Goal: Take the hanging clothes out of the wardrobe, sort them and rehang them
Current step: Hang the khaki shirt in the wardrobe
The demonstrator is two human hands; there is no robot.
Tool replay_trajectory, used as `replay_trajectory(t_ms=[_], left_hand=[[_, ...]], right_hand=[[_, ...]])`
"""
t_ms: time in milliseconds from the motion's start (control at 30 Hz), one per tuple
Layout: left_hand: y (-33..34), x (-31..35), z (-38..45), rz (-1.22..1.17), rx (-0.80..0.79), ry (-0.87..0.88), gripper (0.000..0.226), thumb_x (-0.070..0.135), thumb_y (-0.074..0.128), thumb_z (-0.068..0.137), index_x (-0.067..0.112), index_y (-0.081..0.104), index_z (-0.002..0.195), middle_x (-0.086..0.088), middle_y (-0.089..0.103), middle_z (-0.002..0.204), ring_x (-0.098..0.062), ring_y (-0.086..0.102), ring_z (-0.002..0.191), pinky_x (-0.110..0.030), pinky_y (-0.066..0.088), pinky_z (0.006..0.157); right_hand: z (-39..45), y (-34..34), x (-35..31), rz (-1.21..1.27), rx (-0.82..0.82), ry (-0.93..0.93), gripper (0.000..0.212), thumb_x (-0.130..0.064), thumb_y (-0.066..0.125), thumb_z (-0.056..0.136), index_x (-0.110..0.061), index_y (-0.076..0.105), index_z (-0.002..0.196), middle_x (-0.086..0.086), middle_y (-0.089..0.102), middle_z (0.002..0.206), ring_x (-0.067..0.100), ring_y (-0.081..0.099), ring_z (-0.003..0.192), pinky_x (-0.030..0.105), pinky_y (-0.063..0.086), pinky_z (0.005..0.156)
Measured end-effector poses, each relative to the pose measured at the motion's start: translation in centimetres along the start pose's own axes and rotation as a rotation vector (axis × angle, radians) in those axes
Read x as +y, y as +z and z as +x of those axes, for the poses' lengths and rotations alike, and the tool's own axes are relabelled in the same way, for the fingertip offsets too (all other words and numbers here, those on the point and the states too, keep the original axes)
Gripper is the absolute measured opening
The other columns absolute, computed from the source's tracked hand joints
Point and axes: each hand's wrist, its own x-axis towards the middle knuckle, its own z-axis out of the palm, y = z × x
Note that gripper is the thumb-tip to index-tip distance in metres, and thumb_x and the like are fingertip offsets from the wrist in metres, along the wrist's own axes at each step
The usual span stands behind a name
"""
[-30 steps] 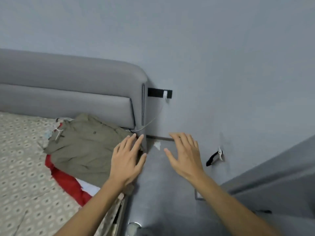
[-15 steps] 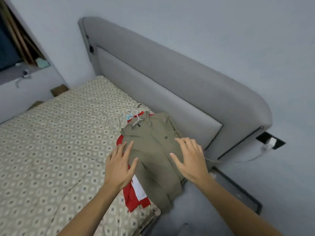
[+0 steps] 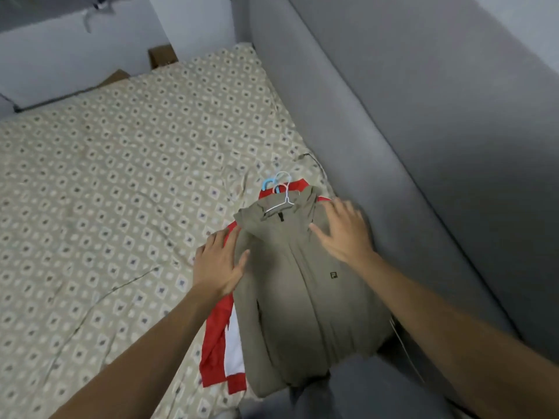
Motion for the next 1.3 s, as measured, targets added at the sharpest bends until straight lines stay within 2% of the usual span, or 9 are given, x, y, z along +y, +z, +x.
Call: replay_trajectory(t_ms=[300,533,700,800,900,967,1100,1200,1300], left_hand=[[10.4,-0.7,11.1,-0.292,-0.25,-0.273,0.075,0.069,0.045,0.1,0.025,0.031,0.159,-0.007,0.038,0.157,-0.032,0.04,0.143,-0.051,0.041,0.113],[10.6,-0.2,12.3,-0.426,-0.262,-0.34,0.077,0.069,0.05,0.098,0.029,0.031,0.161,-0.006,0.038,0.156,-0.032,0.039,0.143,-0.051,0.038,0.116],[9.6,0.2,12.6,-0.488,-0.285,-0.264,0.074,0.068,0.053,0.097,0.031,0.035,0.159,-0.001,0.034,0.164,-0.029,0.033,0.148,-0.047,0.031,0.119],[9.3,0.7,12.5,-0.528,-0.29,-0.238,0.078,0.072,0.052,0.095,0.034,0.033,0.16,0.002,0.031,0.167,-0.029,0.031,0.151,-0.048,0.029,0.122],[8.6,1.1,11.3,-0.522,-0.268,-0.198,0.078,0.072,0.052,0.096,0.036,0.029,0.161,0.004,0.023,0.17,-0.029,0.028,0.152,-0.049,0.029,0.123],[7.3,1.4,9.9,-0.52,-0.234,-0.16,0.079,0.071,0.052,0.096,0.035,0.027,0.162,0.004,0.021,0.17,-0.028,0.027,0.153,-0.048,0.029,0.122],[3.0,1.6,5.7,-0.493,-0.083,-0.016,0.068,0.061,0.055,0.1,0.029,0.036,0.156,-0.004,0.045,0.154,-0.027,0.041,0.142,-0.043,0.036,0.115],[-0.7,1.7,1.8,-0.508,-0.082,0.149,0.058,0.066,0.051,0.099,0.037,0.044,0.149,0.004,0.057,0.139,-0.022,0.051,0.131,-0.045,0.043,0.109],[-4.0,2.6,-3.0,-0.48,-0.077,0.355,0.046,0.066,0.047,0.1,0.038,0.054,0.136,0.009,0.064,0.127,-0.017,0.057,0.118,-0.044,0.048,0.099]], right_hand=[[11.5,9.5,6.7,-0.054,-0.287,-0.033,0.065,-0.067,0.052,0.096,-0.015,0.053,0.136,0.006,0.054,0.146,0.032,0.04,0.138,0.049,0.037,0.108],[11.9,9.5,6.0,0.0,-0.277,-0.025,0.054,-0.067,0.054,0.095,-0.019,0.056,0.121,0.002,0.067,0.128,0.026,0.062,0.117,0.043,0.035,0.098],[10.6,7.8,5.5,0.035,-0.374,0.032,0.067,-0.068,0.058,0.092,-0.023,0.049,0.142,0.008,0.056,0.143,0.032,0.055,0.13,0.044,0.049,0.102],[9.3,6.7,5.6,0.006,-0.332,0.064,0.066,-0.068,0.058,0.093,-0.02,0.053,0.137,0.008,0.055,0.142,0.033,0.055,0.127,0.043,0.05,0.097],[7.2,4.9,4.9,0.096,-0.246,0.12,0.052,-0.072,0.063,0.088,-0.025,0.063,0.108,0.002,0.07,0.112,0.031,0.066,0.106,0.038,0.05,0.081],[5.1,3.0,3.9,0.185,-0.194,0.174,0.049,-0.073,0.067,0.085,-0.026,0.062,0.098,0.001,0.072,0.102,0.03,0.066,0.1,0.037,0.048,0.083],[-1.1,-2.1,1.0,0.247,-0.037,0.237,0.047,-0.072,0.07,0.083,-0.026,0.064,0.092,0.0,0.071,0.093,0.027,0.064,0.097,0.04,0.045,0.092],[-7.6,-5.7,-0.7,0.252,0.082,0.315,0.044,-0.073,0.07,0.082,-0.028,0.065,0.083,-0.01,0.064,0.084,0.018,0.058,0.089,0.04,0.045,0.093],[-15.5,-8.8,-2.8,0.261,0.214,0.407,0.053,-0.075,0.072,0.078,-0.031,0.047,0.064,-0.015,0.051,0.064,0.02,0.058,0.075,0.041,0.043,0.083]])
